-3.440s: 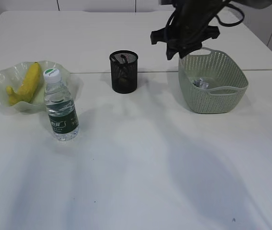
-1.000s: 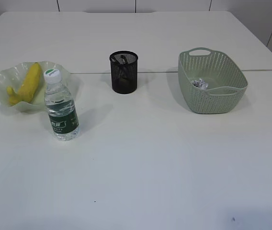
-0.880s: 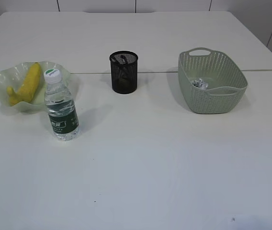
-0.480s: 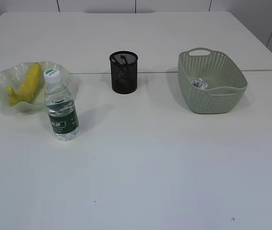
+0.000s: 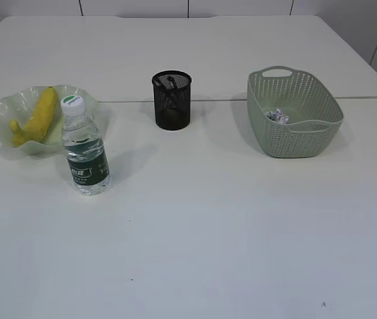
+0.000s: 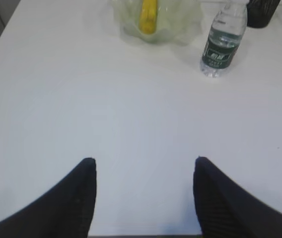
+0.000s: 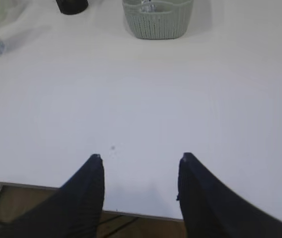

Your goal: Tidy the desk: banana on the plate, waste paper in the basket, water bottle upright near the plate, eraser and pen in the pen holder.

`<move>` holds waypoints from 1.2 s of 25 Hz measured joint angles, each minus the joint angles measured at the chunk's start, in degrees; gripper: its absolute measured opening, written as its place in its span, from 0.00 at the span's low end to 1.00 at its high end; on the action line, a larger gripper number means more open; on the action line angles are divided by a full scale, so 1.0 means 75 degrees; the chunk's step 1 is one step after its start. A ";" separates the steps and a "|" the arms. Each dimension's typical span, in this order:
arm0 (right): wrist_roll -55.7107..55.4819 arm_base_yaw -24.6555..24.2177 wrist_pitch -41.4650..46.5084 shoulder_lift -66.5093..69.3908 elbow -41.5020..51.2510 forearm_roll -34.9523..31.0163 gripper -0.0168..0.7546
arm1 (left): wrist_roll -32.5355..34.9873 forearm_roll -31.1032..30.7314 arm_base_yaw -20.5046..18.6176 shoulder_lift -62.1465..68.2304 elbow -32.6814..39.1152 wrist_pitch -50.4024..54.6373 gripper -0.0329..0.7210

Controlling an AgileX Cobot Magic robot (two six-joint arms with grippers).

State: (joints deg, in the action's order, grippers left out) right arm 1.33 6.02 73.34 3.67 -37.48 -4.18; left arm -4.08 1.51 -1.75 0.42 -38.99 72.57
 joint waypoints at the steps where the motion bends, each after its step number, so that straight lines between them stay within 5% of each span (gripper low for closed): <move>1: 0.0035 0.0000 0.0000 0.0000 0.0097 0.0000 0.50 | 0.0035 0.0003 0.0000 0.0000 0.0154 0.0000 0.62; 11: 0.0272 0.0000 -0.0723 0.0000 0.0925 0.0000 0.50 | 0.0446 0.0368 0.0000 0.0000 0.0985 -0.0298 0.72; 30: 0.0302 0.0000 -0.1022 0.0000 0.1182 0.0000 0.50 | 0.0544 0.0251 0.0000 0.0000 0.1314 -0.1210 0.73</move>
State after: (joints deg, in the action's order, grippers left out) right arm 3.59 6.02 65.68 3.67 -28.62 -4.18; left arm 0.00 3.39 -1.75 0.42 -29.13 63.50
